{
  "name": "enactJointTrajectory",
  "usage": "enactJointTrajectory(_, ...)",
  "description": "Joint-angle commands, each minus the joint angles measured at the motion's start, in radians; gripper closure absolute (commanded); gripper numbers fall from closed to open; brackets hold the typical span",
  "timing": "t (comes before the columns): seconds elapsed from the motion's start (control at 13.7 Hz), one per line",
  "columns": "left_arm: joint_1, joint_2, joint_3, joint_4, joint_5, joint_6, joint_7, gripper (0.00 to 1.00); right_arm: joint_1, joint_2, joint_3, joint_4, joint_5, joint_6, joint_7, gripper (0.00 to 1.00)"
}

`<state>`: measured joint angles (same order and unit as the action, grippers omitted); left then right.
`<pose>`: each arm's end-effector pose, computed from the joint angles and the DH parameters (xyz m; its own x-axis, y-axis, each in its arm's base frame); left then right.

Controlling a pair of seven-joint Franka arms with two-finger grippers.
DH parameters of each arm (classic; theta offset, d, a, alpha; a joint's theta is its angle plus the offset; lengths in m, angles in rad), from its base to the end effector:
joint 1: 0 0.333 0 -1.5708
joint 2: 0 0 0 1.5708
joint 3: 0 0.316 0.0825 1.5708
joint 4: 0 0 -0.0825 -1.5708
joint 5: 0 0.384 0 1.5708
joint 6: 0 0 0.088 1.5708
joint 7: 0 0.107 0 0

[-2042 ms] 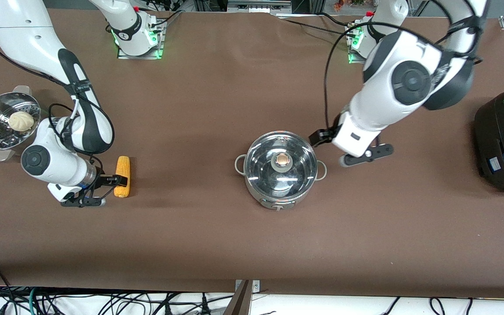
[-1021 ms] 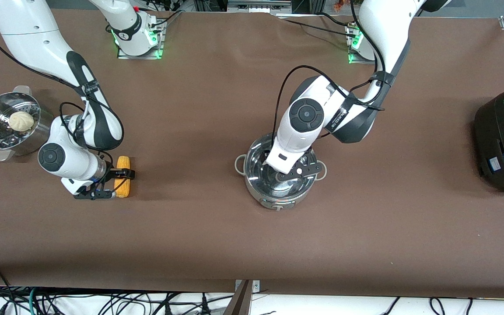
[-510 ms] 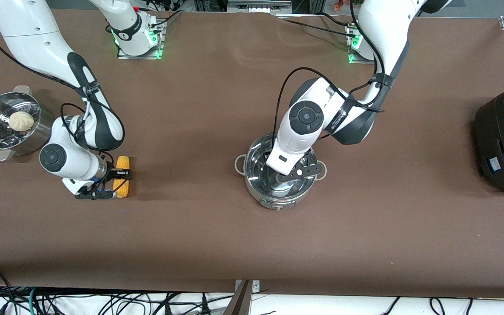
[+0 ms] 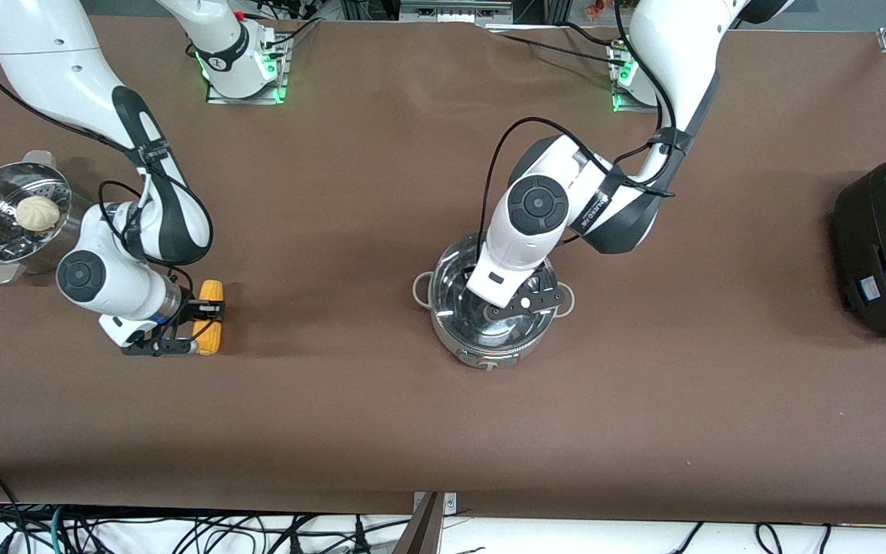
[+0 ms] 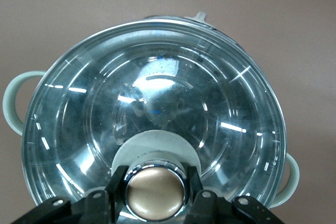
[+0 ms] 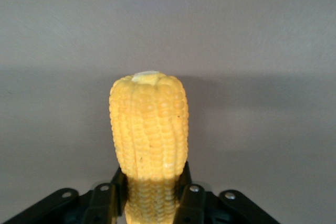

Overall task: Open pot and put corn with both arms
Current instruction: 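Lift the glass lid off the pot with the left gripper while the right lifts corn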

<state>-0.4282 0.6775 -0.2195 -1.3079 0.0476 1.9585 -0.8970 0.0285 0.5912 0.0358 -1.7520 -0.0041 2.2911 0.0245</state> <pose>0.6070 -0.4093 0.3472 0.9592 0.2711 -0.0807 0.2754 -0.9601 0.0480 0.6583 0.0404 0.2293 0.9979 0.0374 -0.0521 0.0366 -0.9992 -0.0157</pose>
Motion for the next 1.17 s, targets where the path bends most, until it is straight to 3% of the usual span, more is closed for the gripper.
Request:
enactJointTrajectory(0.0,0.0,-0.036,0.021,0.035,0.023,-0.062,-0.005,1.0,0.001,-0.047,0.012,0.058,0.009,-0.108,-0.003,0.79)
enactJointTrajectory(0.29,0.074,-0.13,0.055,0.018,-0.027,-0.101,0.109,1.0,0.002,-0.167,0.05,0.077,0.012,-0.192,0.069,0.78)
enactJointTrajectory(0.58,0.163,-0.217,0.187,-0.065,-0.163,-0.119,0.417,1.0,0.011,-0.2,0.14,0.152,0.004,-0.315,0.233,0.78)
enactJointTrajectory(1.09,0.307,-0.282,0.268,-0.273,-0.16,-0.081,0.838,1.0,0.309,-0.148,0.147,0.308,-0.017,-0.335,0.497,0.78)
